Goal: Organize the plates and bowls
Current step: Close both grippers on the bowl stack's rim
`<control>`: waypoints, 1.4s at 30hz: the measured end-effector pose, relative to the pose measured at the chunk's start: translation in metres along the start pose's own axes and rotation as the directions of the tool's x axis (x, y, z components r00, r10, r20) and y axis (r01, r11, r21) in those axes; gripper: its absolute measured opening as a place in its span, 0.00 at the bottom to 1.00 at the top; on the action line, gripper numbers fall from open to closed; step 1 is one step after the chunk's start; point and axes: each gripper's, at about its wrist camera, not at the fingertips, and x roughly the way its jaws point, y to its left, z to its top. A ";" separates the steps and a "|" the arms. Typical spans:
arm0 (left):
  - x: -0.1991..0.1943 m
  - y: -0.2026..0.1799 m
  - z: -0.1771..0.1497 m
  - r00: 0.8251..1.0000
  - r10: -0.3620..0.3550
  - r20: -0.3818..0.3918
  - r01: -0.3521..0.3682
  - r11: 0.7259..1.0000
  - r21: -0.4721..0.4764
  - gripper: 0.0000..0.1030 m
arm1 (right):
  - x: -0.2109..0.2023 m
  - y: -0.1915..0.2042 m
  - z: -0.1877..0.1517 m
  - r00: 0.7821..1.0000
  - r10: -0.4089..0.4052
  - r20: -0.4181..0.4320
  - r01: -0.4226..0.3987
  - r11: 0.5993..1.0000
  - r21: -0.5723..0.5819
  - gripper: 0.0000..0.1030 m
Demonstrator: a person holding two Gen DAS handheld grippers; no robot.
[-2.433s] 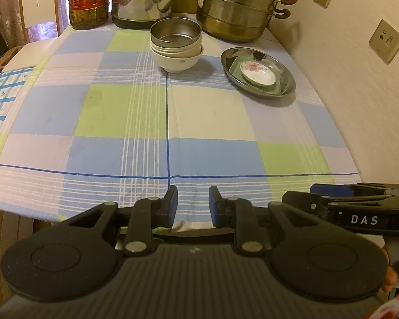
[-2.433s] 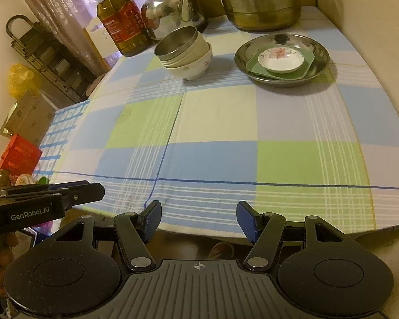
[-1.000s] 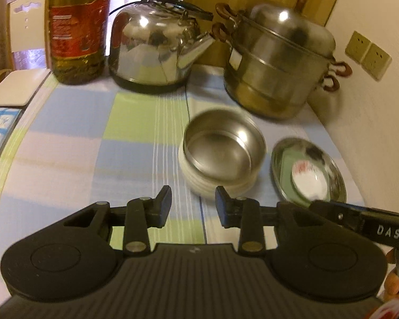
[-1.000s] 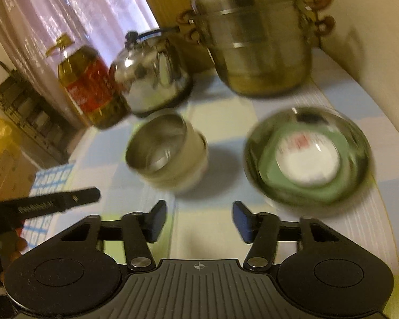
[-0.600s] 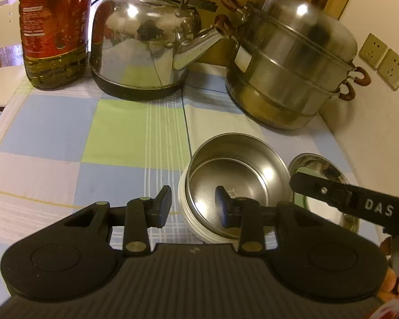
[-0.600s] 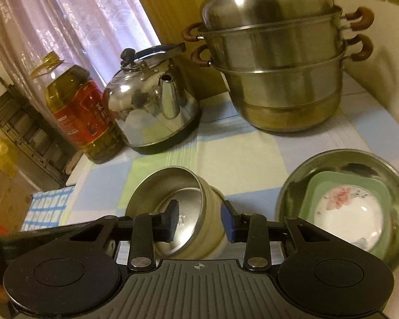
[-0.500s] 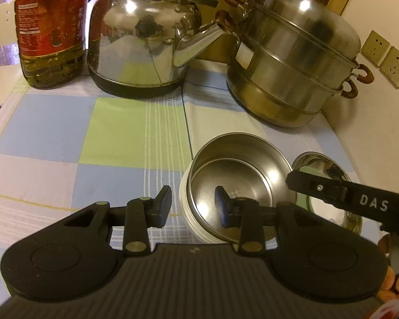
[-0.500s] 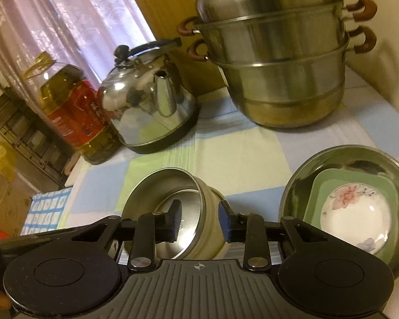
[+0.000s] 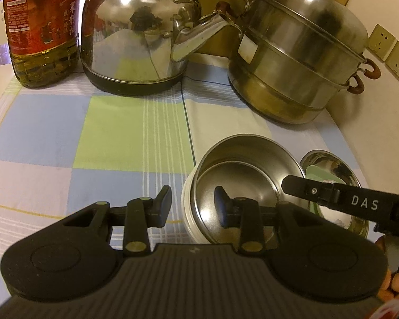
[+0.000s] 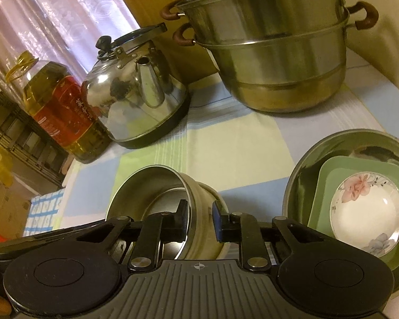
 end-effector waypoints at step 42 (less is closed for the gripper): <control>0.031 0.009 0.004 0.997 -0.006 -0.082 0.000 0.998 -0.070 0.28 | 0.029 -0.021 -0.004 0.995 -0.028 -0.097 0.035 0.996 0.078 0.43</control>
